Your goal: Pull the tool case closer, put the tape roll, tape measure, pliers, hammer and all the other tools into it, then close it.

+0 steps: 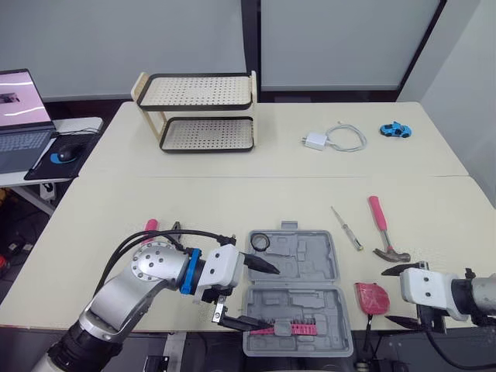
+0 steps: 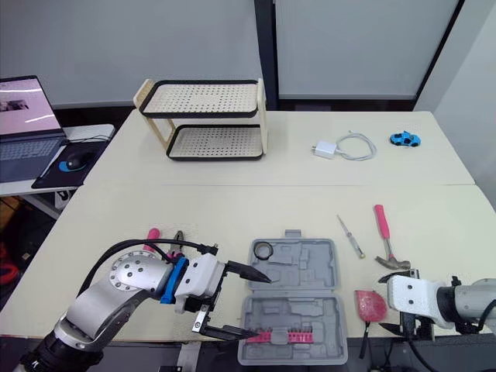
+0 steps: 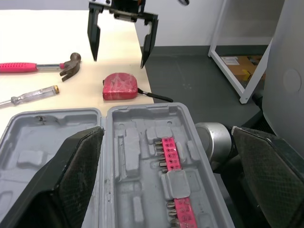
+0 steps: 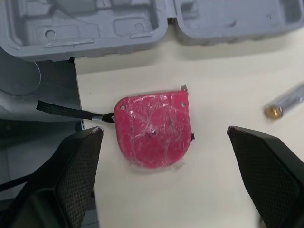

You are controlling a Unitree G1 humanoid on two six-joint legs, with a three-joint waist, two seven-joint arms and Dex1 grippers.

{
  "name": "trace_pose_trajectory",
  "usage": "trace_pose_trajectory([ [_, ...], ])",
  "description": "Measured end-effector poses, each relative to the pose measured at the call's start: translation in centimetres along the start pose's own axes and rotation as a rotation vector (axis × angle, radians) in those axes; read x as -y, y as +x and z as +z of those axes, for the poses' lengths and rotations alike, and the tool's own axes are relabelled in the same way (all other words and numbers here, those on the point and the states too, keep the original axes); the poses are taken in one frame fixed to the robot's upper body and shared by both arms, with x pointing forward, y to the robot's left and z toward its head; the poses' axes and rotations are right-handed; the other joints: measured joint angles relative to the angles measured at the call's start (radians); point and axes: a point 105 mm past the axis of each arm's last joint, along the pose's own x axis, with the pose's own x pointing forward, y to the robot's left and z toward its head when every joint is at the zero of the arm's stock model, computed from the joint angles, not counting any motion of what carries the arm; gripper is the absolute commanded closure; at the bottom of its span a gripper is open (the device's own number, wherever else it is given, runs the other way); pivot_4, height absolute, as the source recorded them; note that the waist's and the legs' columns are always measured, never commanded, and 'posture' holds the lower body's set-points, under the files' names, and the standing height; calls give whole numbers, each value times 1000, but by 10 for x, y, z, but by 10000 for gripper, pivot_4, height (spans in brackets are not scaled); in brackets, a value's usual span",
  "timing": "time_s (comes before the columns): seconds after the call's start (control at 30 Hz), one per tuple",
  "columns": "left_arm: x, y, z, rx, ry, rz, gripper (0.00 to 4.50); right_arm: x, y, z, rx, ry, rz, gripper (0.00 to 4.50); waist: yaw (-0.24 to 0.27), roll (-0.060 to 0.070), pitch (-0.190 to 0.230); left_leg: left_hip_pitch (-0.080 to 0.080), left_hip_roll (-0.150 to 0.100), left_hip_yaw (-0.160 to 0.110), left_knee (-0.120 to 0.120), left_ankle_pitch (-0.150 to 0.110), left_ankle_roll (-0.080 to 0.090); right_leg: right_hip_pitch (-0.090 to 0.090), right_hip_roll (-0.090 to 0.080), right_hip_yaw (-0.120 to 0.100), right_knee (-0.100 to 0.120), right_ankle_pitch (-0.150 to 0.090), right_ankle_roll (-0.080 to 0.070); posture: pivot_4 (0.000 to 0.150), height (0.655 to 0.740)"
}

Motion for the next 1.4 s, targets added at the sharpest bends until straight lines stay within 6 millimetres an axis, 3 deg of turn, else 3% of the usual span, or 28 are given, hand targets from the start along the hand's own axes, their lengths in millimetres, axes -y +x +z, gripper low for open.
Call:
trace_pose_trajectory([
  [0.43, 7, 3, 5, 10, 15, -7, 0, -12, 10, -26, 70, -70, 84, 221, 2, 1, 0, 1, 0, 0, 0, 0, 0, 0, 0, 1, 1, 0, 0, 1500, 7400],
  [0.77, 7, 5, 8, 14, 16, -6, 0, 1, 19, -32, 53, -41, 80, 221, 1, 1, 0, 1, 0, 0, 0, 0, 0, 0, 0, 1, 0, 0, 0, 1500, 7400],
  [1.33, 7, 5, 8, 13, 17, -7, 0, 0, 31, -38, 27, -72, 118, 221, 1, 1, -1, 1, 0, 0, 0, 0, 0, 1, 0, 0, 1, 0, 0, 1500, 7400],
  [1.4, 7, 5, 8, 13, 18, -7, 0, 0, 31, -37, 29, -71, 117, 4005, 1, 0, -1, 1, 0, 0, 0, 0, 0, 1, 0, 0, 1, 0, 0, 1500, 7400],
])
